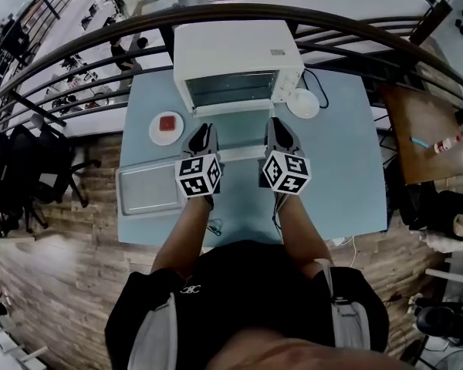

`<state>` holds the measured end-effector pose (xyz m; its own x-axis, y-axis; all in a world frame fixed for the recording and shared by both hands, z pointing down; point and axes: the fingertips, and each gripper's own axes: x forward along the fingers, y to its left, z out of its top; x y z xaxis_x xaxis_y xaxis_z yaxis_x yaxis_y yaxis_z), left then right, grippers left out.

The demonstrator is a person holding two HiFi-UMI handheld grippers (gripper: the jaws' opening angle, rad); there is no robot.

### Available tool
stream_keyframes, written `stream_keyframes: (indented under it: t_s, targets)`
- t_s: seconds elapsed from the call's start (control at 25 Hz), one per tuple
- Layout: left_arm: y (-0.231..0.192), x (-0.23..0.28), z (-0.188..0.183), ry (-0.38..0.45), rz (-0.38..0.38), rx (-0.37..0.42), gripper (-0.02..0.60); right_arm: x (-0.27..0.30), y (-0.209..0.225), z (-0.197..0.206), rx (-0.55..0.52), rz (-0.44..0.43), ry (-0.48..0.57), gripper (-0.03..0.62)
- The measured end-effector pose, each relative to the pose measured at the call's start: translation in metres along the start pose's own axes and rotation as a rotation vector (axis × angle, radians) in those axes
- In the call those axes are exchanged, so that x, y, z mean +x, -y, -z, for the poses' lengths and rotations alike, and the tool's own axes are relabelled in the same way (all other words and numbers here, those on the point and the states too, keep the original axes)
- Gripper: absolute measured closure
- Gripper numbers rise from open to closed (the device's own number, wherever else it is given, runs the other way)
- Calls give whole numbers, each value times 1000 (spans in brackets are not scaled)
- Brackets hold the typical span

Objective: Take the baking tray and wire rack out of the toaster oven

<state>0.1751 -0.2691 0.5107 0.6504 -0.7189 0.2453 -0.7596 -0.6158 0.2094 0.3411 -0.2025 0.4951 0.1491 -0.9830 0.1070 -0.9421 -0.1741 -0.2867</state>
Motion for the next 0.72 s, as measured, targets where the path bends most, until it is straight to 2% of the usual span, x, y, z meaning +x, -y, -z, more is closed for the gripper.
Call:
stream_keyframes:
  t_s: [0.04,0.08,0.16,0.2,0.36,0.4,0.48,0.72]
  targets:
    - [1,7,-1,0,1,-20,473,6,6,0,39,-7,-5,540]
    - [2,13,-2,-3,4,-40,438,13,12,0,82,-13,-11,526]
    - [1,28,-2,-10,16,-114,433,27,23,2,184,-25,-27,525]
    - [-1,35,-2,-11,26,-183,430,35,28,3,245,-32,-33,525]
    - [-21,62,2,17,73,-556,430,70,42,12,479,-64,-54,491]
    - [-27,69,2,28,79,-620,430,79,44,14,528,-71,-58,484]
    - [-37,83,4,44,79,-696,430,96,51,20,611,-81,-65,459]
    - [-55,115,3,109,104,-897,426,136,67,31,762,-89,-51,427]
